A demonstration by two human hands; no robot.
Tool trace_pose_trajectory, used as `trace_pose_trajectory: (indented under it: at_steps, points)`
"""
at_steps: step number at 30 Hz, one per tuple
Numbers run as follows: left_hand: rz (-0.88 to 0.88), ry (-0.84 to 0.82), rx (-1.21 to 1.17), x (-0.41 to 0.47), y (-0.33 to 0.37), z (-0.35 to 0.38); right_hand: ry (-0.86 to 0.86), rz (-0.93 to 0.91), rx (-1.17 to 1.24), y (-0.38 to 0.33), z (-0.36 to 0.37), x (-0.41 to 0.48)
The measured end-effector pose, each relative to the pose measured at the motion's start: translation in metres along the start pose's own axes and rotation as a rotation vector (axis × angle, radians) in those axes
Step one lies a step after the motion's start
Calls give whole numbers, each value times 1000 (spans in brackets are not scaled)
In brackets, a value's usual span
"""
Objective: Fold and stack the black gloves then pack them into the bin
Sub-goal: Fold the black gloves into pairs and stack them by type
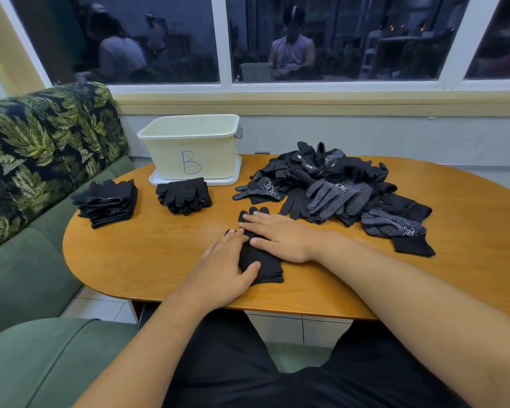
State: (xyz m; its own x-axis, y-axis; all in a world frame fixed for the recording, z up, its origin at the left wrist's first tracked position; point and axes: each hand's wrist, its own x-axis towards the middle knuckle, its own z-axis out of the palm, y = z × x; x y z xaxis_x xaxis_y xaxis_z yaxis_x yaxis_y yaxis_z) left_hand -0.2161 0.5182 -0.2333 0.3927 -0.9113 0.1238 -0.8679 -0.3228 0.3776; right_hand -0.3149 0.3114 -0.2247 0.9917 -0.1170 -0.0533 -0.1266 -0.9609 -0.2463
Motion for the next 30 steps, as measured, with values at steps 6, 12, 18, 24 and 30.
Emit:
trace_pose_trajectory:
  at_steps: [6, 12, 18, 24, 30]
  points:
    - [1, 7, -27, 0, -1, 2, 72, 90, -36, 18, 0, 12]
    - [-41, 213, -246, -11, -8, -2, 568, 157, 215, 9, 9, -30]
    - [-49, 226, -250, -11, -10, 1, 543, 79, 290, -5, 20, -70]
    - [12, 126, -260, -13, -15, -3, 428, -56, 346, -24, 21, -99]
    - [23, 81, -247, -12, -13, -6, 432, -28, 217, -26, 25, -94]
